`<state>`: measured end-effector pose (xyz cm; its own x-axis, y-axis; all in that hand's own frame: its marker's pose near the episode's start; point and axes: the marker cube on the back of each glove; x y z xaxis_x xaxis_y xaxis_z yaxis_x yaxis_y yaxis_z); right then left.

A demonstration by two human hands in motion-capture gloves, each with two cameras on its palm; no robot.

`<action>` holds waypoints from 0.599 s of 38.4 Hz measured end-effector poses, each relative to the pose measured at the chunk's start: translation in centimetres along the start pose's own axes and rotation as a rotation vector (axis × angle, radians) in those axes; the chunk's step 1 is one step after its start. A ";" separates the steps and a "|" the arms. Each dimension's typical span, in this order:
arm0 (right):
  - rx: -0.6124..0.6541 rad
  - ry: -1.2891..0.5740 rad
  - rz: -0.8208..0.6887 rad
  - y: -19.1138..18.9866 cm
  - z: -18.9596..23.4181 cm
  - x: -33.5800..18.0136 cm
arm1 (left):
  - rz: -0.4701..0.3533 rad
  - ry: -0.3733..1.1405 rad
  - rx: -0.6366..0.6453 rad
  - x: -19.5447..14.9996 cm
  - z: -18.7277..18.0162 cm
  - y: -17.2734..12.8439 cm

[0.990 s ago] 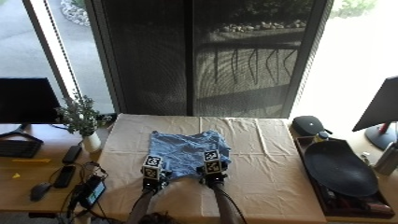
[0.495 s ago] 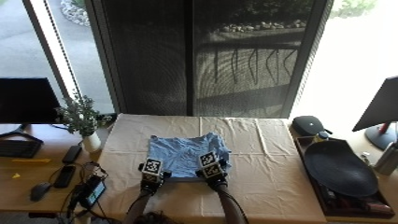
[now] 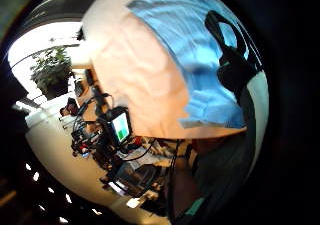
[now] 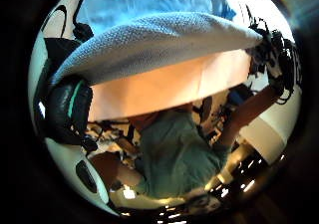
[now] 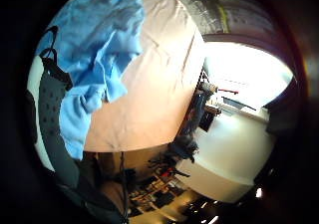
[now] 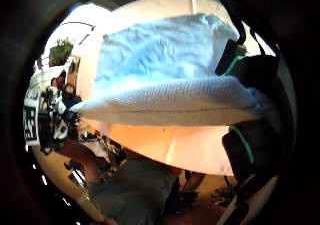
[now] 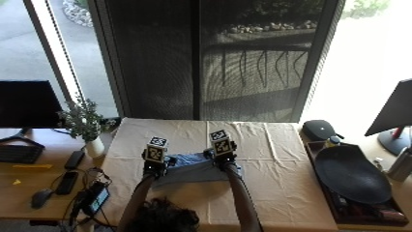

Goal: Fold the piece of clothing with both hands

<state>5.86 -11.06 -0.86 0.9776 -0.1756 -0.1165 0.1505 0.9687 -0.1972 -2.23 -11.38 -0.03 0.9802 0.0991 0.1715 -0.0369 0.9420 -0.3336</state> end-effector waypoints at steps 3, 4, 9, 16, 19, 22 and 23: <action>0.013 -0.048 0.070 -3.0 -1.9 0.4 | -0.114 0.015 0.100 -0.7 -2.8 -2.2; 0.030 -0.051 0.091 -3.8 -2.6 0.6 | -0.143 0.018 0.139 -0.8 -3.6 -2.9; 0.172 0.040 0.227 -8.1 -4.6 2.3 | -0.238 -0.015 0.359 -1.0 -6.9 -6.9; 0.225 -0.020 0.244 -15.3 -2.6 2.9 | -0.351 -0.144 0.487 -3.8 -5.2 -14.2; 0.216 -0.051 0.243 -17.7 -0.9 3.3 | -0.344 -0.105 0.380 -3.6 -3.1 -15.0; 0.158 -0.042 0.262 -18.9 0.7 3.9 | -0.339 -0.077 0.298 -3.1 -1.9 -15.2; 0.124 -0.024 0.279 -19.1 1.2 4.2 | -0.331 -0.060 0.298 -2.8 -1.7 -15.4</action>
<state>7.27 -30.11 3.61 0.9867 0.1031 -0.1258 -0.1090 0.9932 -0.0406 -4.11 -26.73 3.02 0.9361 -0.2127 0.2802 0.2135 0.9765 0.0281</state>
